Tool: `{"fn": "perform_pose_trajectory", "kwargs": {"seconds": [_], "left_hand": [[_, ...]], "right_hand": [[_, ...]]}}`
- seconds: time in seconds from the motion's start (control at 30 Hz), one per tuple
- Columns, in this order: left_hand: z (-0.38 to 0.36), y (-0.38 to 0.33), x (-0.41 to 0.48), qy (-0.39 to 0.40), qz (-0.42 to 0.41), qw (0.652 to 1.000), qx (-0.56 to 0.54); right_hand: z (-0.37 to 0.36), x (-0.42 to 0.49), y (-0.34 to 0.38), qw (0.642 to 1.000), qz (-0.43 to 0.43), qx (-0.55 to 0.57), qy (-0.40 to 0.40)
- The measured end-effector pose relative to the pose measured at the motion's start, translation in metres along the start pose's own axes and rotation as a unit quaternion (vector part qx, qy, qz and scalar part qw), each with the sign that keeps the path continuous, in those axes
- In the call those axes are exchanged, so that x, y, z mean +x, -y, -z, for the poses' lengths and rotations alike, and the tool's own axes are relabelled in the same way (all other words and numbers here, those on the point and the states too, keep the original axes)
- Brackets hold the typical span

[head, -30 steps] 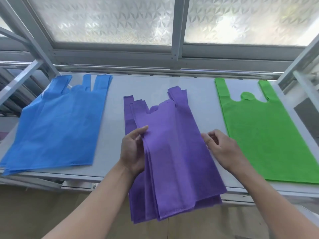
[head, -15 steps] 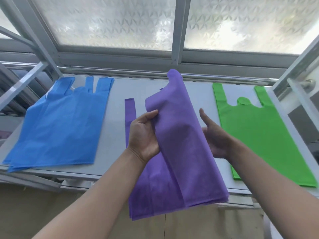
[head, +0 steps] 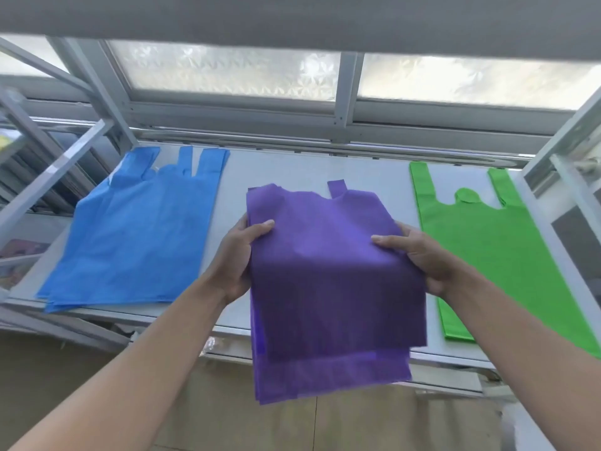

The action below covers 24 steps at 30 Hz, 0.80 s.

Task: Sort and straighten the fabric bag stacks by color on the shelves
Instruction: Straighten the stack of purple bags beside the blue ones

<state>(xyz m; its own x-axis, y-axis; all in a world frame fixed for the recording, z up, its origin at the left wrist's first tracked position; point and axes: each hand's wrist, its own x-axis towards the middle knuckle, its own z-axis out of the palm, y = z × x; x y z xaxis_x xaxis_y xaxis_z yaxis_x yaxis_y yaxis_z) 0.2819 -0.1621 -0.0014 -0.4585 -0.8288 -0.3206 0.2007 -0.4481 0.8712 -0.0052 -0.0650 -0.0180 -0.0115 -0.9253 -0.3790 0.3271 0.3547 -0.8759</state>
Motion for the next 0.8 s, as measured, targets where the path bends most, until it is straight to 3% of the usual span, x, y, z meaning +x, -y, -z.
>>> {"fn": "perform_pose_trajectory", "kwargs": {"seconds": [0.2,0.4,0.5,0.67,0.8], "left_hand": [[-0.006,-0.029,0.012,-0.024,-0.066,0.997,-0.023],[0.003,-0.031,-0.009,0.017,-0.074,0.995,-0.071],[0.019,-0.004,-0.001,0.016,-0.054,0.998,-0.025],[0.050,0.046,0.026,-0.063,0.016,0.979,0.192],[0.056,0.052,0.051,-0.125,0.002,0.964,0.236]], "right_hand": [[-0.020,0.003,0.034,0.995,0.096,-0.018,-0.013],[-0.028,-0.025,0.039,0.988,0.151,0.025,0.019],[-0.018,-0.011,0.018,0.993,0.110,-0.020,0.028],[0.008,0.032,-0.024,0.995,-0.038,-0.092,-0.019],[0.012,0.059,-0.025,0.991,-0.049,-0.101,-0.067]]}}
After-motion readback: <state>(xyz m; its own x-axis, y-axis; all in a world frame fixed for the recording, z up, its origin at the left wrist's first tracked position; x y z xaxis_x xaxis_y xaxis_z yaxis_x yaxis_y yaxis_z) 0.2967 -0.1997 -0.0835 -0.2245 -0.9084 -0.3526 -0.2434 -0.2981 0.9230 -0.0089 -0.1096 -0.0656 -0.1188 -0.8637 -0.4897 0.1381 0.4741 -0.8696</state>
